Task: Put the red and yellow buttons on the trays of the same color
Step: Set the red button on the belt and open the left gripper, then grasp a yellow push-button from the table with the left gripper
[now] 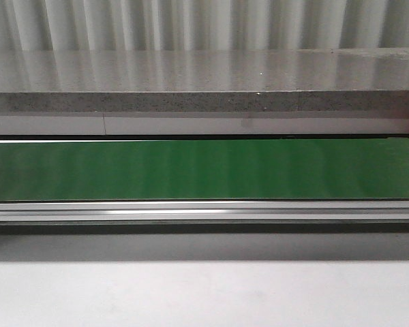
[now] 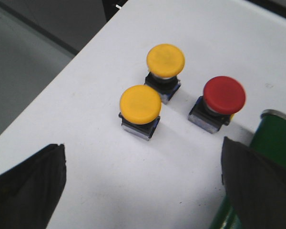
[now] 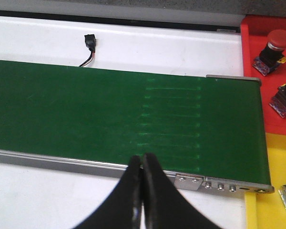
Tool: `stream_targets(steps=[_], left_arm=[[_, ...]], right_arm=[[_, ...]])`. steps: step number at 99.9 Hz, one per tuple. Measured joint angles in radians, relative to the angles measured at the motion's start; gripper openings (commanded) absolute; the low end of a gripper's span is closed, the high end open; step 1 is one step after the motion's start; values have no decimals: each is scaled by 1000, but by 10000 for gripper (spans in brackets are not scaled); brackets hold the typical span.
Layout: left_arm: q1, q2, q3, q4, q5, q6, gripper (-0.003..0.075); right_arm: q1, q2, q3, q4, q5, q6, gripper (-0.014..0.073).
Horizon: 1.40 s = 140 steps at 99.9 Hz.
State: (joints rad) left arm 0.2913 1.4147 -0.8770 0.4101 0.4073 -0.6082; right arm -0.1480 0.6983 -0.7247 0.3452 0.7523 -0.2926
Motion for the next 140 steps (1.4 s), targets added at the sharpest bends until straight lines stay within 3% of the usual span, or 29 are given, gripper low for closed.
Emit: stream_targets(steps=[32,111,123,140], left_arm=[[63,162,-32,0,-60,0,628],[67,382,-179,33,-117,0,620],[67,383,-179,34,-119,0,514],[67,383,-179,34,-108,0,199]], right_arm=[[0,0,0,0,0,0,-67],[0,0,0,0,0,0,-67],[0,0,0,0,0,0,-67],[0,0,0,0,0,0,-67]])
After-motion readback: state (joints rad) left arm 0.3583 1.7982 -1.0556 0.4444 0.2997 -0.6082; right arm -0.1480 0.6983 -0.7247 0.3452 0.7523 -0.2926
